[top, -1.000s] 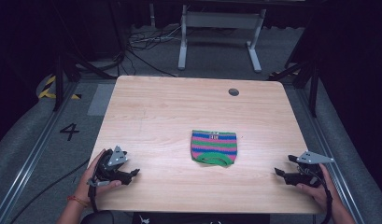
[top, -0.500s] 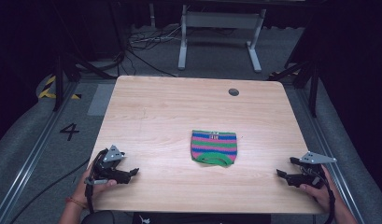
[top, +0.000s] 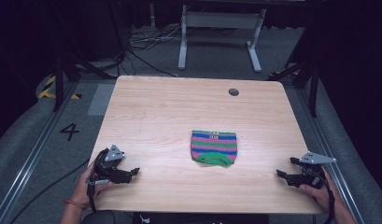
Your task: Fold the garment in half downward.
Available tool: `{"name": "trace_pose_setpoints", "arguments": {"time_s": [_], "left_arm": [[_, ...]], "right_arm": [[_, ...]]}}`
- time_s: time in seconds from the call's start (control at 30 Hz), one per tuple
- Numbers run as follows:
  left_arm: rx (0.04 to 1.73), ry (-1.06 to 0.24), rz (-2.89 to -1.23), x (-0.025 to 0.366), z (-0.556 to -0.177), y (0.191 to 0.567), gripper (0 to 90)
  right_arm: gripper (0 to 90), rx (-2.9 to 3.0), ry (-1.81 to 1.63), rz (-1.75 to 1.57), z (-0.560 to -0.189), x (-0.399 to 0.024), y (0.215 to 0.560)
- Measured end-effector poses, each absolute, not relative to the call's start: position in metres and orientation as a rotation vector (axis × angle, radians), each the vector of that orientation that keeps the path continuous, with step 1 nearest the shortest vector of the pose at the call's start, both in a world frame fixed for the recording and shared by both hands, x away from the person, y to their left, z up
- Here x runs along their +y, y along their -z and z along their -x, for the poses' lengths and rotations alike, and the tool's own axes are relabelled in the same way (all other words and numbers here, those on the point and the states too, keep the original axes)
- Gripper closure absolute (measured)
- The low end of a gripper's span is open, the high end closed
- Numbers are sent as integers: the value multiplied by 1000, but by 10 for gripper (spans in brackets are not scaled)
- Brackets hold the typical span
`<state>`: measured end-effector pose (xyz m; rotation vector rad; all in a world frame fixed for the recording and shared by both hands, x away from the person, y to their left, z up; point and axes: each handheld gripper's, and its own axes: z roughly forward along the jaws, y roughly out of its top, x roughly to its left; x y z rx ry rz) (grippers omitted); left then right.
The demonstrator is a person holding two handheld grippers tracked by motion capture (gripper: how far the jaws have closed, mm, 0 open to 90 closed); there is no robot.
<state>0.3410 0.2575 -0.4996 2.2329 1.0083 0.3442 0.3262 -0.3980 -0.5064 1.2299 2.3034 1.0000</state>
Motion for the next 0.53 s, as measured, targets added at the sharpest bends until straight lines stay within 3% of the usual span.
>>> {"name": "trace_pose_setpoints", "arguments": {"time_s": [0.27, 0.53], "left_arm": [[1010, -348, -2235, 258, -342, 500, 99], [1061, -350, -2237, 255, -344, 500, 21]], "right_arm": [[147, 2300, -996, -1238, -326, -398, 506], [144, 2259, -977, -1287, -327, -400, 507]]}}
